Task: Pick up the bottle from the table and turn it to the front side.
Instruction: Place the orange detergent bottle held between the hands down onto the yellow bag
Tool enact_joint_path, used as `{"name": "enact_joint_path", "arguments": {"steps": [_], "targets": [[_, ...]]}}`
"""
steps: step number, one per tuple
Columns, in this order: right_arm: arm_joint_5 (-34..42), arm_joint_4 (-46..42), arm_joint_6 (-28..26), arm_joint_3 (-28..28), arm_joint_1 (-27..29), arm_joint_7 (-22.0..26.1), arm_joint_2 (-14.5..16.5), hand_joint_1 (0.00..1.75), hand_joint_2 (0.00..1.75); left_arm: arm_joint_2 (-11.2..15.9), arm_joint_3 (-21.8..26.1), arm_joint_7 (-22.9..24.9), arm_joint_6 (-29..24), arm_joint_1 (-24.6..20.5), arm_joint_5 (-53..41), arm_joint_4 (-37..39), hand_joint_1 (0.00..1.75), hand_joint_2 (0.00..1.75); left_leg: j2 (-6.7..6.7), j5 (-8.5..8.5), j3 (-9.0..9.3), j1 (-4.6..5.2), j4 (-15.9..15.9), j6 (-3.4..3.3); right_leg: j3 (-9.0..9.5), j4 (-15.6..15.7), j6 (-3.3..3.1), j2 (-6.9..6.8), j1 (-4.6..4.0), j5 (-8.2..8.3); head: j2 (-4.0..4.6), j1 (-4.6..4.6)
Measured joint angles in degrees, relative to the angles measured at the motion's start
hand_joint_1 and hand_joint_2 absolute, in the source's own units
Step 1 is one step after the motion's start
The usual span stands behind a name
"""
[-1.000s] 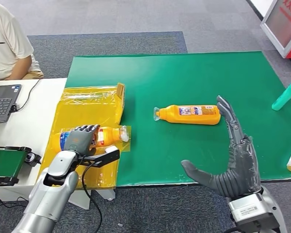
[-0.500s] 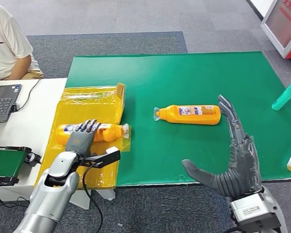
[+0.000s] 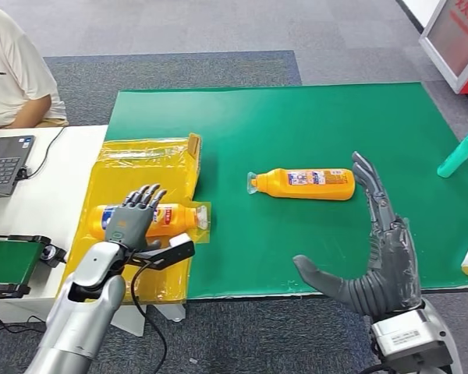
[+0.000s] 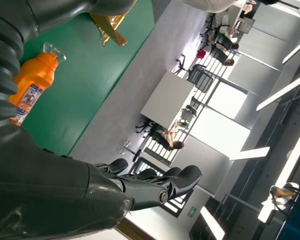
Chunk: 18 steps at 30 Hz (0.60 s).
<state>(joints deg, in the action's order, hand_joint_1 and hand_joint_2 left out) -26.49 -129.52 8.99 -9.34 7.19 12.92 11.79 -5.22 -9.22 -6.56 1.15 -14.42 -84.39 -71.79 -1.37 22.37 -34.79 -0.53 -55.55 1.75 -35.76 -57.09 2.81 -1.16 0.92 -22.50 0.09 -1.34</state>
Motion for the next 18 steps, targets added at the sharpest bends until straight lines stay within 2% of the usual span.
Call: {"name": "enact_joint_path", "arguments": {"steps": [8,13,18], "targets": [[-0.28,0.00,-0.36,0.01,0.07,-0.03,-0.01,0.00,1.75,-0.75,0.84,-2.14,0.90,2.45,6.32,-6.59,0.00,1.75,0.00,0.00,0.00,0.00,0.00,0.00,0.00,0.00,0.00,0.00,0.00,0.00,-0.01,0.00],[-0.69,0.00,-0.63,0.19,0.62,-0.18,-0.02,0.00,1.75,-2.85,1.50,-3.87,8.38,6.68,23.14,-15.55,0.00,1.75,0.00,0.03,0.00,0.00,0.00,-0.02,0.00,0.00,0.01,0.00,0.00,-0.01,-0.01,0.00],[-0.84,0.00,-0.92,0.85,1.78,-0.22,-0.12,0.00,1.75,-4.84,1.56,-2.45,13.58,11.38,40.60,-25.81,0.00,1.75,0.00,0.10,-0.01,0.00,0.00,-0.06,0.00,0.00,0.04,0.00,0.01,-0.05,-0.01,0.00]]}}
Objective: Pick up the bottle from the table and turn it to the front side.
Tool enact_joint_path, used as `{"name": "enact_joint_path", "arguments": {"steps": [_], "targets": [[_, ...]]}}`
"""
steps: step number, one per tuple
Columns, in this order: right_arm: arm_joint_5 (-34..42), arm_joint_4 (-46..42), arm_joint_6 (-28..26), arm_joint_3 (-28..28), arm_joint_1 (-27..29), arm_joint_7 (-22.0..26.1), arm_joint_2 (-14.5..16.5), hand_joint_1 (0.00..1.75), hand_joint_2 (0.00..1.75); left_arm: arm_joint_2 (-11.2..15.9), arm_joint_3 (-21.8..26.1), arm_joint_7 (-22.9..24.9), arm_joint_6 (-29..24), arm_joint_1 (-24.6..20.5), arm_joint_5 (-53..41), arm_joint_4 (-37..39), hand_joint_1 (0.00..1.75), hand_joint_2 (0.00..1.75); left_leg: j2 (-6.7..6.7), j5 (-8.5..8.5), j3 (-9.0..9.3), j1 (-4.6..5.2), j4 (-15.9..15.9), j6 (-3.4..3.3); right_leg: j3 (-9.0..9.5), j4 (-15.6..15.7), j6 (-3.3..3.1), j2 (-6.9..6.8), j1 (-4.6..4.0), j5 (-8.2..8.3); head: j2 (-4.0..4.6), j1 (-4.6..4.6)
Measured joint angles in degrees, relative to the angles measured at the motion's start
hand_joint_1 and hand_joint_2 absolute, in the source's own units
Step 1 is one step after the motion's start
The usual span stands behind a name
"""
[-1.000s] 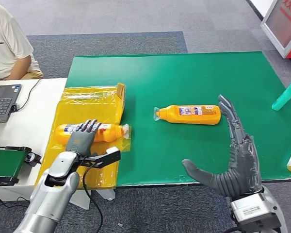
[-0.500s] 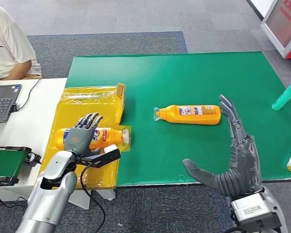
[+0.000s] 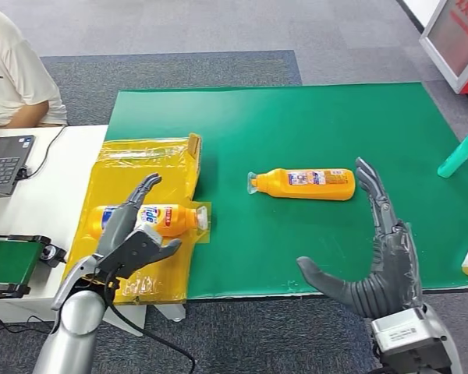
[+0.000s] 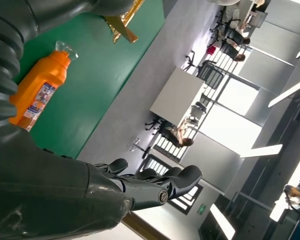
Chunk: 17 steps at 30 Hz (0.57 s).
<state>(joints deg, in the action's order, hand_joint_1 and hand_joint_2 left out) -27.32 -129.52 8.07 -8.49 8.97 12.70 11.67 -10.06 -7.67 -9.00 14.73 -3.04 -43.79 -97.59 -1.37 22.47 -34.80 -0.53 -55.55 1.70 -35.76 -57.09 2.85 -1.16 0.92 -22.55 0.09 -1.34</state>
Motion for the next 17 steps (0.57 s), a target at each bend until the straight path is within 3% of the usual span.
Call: {"name": "enact_joint_path", "arguments": {"steps": [4,12,17], "targets": [[-0.01,0.00,-0.10,0.37,0.36,-0.03,-0.14,0.00,1.75,-0.54,0.11,0.94,0.89,2.10,5.35,-4.67,0.00,1.75,0.00,0.01,0.01,0.00,0.00,0.00,0.01,0.00,0.01,0.00,0.00,-0.01,0.01,0.01],[0.58,0.00,-0.87,2.35,1.29,-0.82,-0.26,0.00,1.75,-0.89,2.01,1.77,1.82,8.84,24.90,-15.98,0.00,1.75,0.00,0.02,0.01,0.00,0.00,-0.02,0.02,0.00,0.04,0.00,0.00,-0.03,0.00,0.00],[0.69,0.00,-0.98,3.76,1.67,-1.00,-0.26,0.00,1.75,-1.01,3.55,1.78,1.79,11.01,27.40,-20.75,0.00,1.75,0.00,0.04,0.01,0.00,0.00,-0.04,0.03,0.00,0.06,0.00,0.00,-0.05,0.00,0.00]]}}
